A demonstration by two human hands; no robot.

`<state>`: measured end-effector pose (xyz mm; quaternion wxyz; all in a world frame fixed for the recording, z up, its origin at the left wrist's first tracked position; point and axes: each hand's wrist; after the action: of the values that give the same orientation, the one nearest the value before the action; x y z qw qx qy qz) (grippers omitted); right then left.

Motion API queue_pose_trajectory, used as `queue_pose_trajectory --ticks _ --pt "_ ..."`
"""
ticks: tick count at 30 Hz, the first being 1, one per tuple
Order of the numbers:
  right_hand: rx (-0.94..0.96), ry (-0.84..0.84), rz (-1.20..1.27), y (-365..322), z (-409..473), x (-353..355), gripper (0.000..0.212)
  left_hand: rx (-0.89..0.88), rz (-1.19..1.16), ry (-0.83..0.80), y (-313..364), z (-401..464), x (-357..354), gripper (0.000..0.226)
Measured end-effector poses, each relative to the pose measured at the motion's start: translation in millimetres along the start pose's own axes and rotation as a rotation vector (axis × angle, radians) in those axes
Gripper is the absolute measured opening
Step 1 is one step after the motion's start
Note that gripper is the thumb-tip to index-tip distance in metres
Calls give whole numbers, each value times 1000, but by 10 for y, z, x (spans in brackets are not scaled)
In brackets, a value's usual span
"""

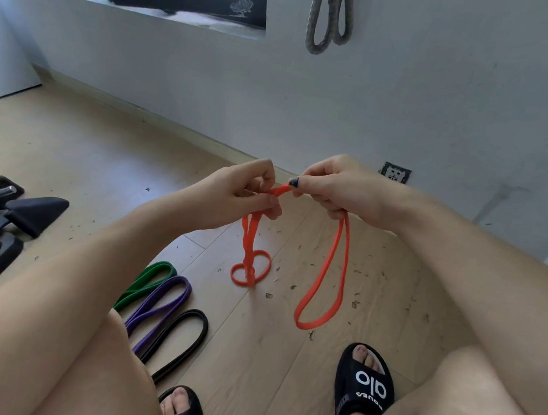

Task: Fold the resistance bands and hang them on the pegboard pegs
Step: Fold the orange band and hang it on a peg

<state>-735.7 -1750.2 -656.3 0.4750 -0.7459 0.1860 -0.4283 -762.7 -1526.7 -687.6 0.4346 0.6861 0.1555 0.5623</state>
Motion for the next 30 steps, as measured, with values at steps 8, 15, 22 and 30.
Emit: queue_pose_trajectory --ticks 8,15,22,30 --pt "-8 -33 48 -37 -24 -1 40 25 12 74 53 12 -21 14" --pt "-3 1 66 -15 -23 6 39 -66 249 131 -16 10 28 25" --pt "-8 25 91 11 8 18 24 -113 265 114 -56 27 44 16" --pt "-12 43 110 23 13 16 26 -120 573 192 -61 68 36 15"
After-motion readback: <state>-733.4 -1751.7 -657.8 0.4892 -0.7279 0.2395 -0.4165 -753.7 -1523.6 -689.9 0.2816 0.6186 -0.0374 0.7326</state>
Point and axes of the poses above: each hand's wrist, its own z-axis towards the middle knuckle, its own x-axis out of the back of the hand, y = z × x, and after that the axes turned 1 degree about z, right-handed
